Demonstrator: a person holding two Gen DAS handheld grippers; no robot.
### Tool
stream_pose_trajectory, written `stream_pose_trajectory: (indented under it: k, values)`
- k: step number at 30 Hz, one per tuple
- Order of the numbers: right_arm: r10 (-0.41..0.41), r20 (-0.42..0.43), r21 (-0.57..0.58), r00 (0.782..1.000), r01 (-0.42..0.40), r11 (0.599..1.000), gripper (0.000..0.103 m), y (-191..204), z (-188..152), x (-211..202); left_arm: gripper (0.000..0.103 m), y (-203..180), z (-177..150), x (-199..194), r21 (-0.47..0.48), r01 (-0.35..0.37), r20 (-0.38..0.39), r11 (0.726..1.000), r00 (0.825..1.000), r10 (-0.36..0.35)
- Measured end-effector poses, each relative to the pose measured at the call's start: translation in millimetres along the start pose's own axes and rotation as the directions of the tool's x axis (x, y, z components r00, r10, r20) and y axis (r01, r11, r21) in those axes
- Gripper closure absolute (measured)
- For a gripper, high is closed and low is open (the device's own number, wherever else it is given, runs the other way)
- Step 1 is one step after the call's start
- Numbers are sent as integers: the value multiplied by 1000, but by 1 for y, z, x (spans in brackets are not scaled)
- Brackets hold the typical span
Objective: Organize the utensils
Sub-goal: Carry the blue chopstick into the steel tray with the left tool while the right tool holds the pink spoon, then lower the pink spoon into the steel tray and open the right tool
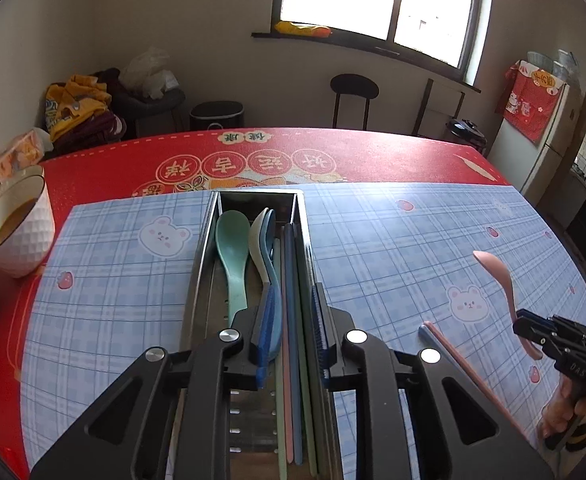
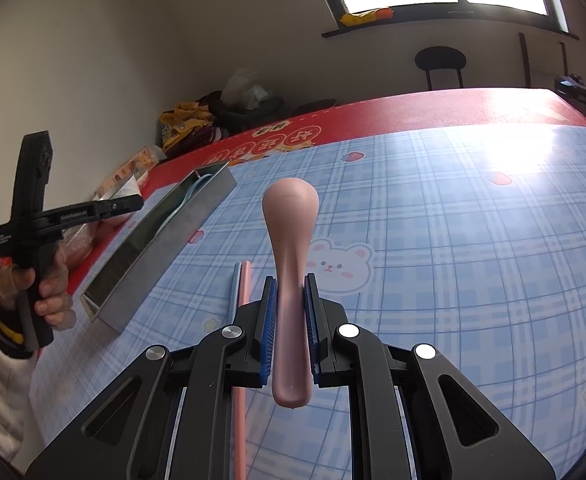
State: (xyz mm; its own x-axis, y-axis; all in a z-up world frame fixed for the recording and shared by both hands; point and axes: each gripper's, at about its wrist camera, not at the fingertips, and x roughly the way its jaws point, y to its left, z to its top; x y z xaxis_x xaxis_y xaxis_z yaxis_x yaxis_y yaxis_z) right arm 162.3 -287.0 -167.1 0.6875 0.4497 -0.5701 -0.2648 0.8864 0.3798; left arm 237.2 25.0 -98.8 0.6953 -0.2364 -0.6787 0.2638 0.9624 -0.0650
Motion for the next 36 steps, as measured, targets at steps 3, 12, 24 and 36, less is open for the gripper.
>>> stream_pose_trajectory:
  k: [3, 12, 24, 36]
  values:
    - [-7, 0, 2, 1000, 7, 1000, 89, 0, 0, 0, 73, 1, -21, -19, 48, -40, 68, 998, 997, 37]
    - [-68, -26, -2, 997, 68, 998, 89, 5, 1, 7, 55, 34, -60, -39, 14, -69, 142, 998, 988, 67]
    - [-127, -78, -39, 989, 124, 991, 89, 39, 28, 23, 9, 48, -68, -51, -43, 5, 207, 999, 978, 4]
    - [-87, -199, -121, 976, 63, 991, 89, 153, 81, 118, 6, 82, -68, -49, -197, -36, 176, 980, 982, 72]
